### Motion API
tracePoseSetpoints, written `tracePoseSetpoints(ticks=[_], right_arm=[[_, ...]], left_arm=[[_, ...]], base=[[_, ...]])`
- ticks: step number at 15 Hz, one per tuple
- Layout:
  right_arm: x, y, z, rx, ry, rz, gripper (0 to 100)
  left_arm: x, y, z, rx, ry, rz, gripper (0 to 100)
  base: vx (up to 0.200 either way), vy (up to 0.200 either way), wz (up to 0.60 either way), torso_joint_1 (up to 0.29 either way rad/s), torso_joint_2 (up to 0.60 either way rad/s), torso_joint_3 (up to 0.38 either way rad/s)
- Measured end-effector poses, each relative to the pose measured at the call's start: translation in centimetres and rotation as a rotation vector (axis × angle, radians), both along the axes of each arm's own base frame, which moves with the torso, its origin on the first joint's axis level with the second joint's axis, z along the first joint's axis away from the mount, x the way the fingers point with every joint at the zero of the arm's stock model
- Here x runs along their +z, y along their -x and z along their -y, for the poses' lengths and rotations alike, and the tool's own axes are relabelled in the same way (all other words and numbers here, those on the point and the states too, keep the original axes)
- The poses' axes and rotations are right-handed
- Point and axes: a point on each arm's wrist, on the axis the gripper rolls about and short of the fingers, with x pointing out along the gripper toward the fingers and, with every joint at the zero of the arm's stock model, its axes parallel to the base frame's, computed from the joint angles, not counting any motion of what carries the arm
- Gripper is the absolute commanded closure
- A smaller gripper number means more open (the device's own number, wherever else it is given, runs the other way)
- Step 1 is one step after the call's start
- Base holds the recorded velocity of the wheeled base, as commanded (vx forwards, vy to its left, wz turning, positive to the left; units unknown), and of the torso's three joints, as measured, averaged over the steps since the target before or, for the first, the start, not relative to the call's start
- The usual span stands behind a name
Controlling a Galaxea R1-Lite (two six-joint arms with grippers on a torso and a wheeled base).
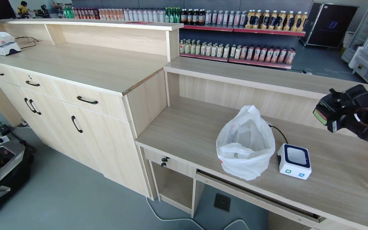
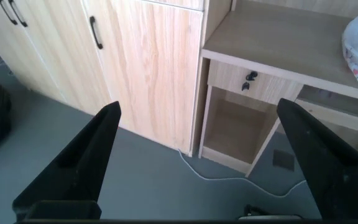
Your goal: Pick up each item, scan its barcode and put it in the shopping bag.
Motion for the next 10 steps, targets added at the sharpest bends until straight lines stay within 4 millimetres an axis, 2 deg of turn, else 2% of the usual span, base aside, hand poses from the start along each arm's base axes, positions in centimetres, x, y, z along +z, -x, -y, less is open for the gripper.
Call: tracePoseSetpoints(ticks=[2, 3, 6, 10], right_arm=[[0.7, -1.3, -0.8, 0.01, -0.109, 0.022, 100], [0.4, -2.1, -1.3, 0.029, -0.159, 0.002, 100], [-2.9, -4.1, -1.6, 0.031, -0.222, -0.126, 100], [-8.0, -5.7, -1.6, 0.018, -0.278, -0.263, 100]], left_arm=[[0.0, 0.0, 0.0, 0.0, 0.0, 0.0, 0], [0.0, 0.0, 0.0, 0.0, 0.0, 0.0, 0], [0.0, 0.0, 0.0, 0.0, 0.0, 0.0, 0], [0.0, 0.0, 0.0, 0.0, 0.0, 0.0, 0]], base=[[0.0, 0.0, 0.0, 0.0, 0.0, 0.0], [0.0, 0.0, 0.0, 0.0, 0.0, 0.0], [0.0, 0.0, 0.0, 0.0, 0.0, 0.0], [0.0, 0.0, 0.0, 0.0, 0.0, 0.0]])
